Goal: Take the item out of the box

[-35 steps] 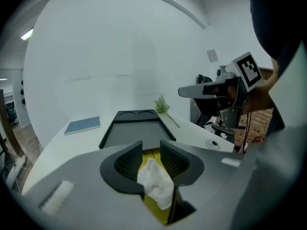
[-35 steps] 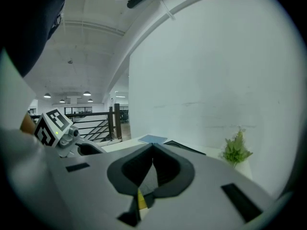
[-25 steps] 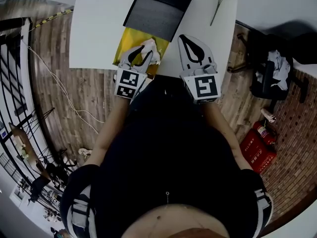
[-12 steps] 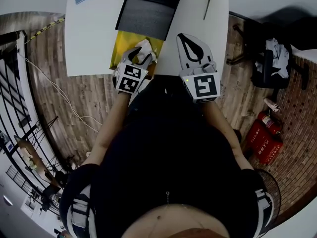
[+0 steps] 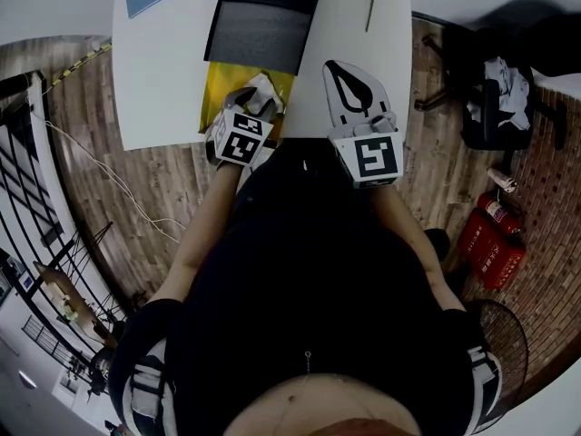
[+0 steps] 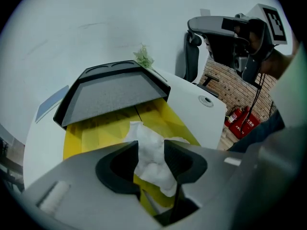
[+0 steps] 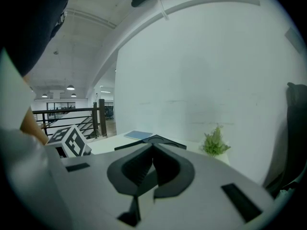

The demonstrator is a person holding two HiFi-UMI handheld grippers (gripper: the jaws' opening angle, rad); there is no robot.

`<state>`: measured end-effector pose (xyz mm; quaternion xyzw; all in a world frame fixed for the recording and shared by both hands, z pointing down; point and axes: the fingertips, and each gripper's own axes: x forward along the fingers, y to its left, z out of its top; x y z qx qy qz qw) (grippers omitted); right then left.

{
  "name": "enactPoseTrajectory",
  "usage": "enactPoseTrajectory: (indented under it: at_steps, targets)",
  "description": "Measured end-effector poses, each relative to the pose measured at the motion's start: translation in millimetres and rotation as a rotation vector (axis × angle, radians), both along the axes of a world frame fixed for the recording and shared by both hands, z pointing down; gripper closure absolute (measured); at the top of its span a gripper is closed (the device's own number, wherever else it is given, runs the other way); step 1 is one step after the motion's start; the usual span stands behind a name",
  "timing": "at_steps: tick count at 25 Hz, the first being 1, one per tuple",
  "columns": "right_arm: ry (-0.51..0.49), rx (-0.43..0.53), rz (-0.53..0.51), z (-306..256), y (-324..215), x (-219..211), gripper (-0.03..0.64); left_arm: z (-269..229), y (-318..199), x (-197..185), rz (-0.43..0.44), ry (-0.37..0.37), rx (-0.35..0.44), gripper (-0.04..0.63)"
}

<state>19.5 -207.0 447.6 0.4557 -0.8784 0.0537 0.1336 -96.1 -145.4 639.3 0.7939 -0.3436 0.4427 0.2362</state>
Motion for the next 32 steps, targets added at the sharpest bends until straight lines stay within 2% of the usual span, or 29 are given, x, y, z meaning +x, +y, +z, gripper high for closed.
enactPoseTrajectory:
  at_steps: [22, 32]
  targets:
    - [-0.007, 0.000, 0.008, -0.1, -1.7, 2.9, 0.604, 3.9, -1.7, 1.2, 0.035, -0.039, -0.006, 0.546]
    - [0.017, 0.011, 0.011, -7.8, -0.6, 3.6, 0.604, -6.1, 3.6, -3.8, -0.004, -0.006, 0.002, 0.572]
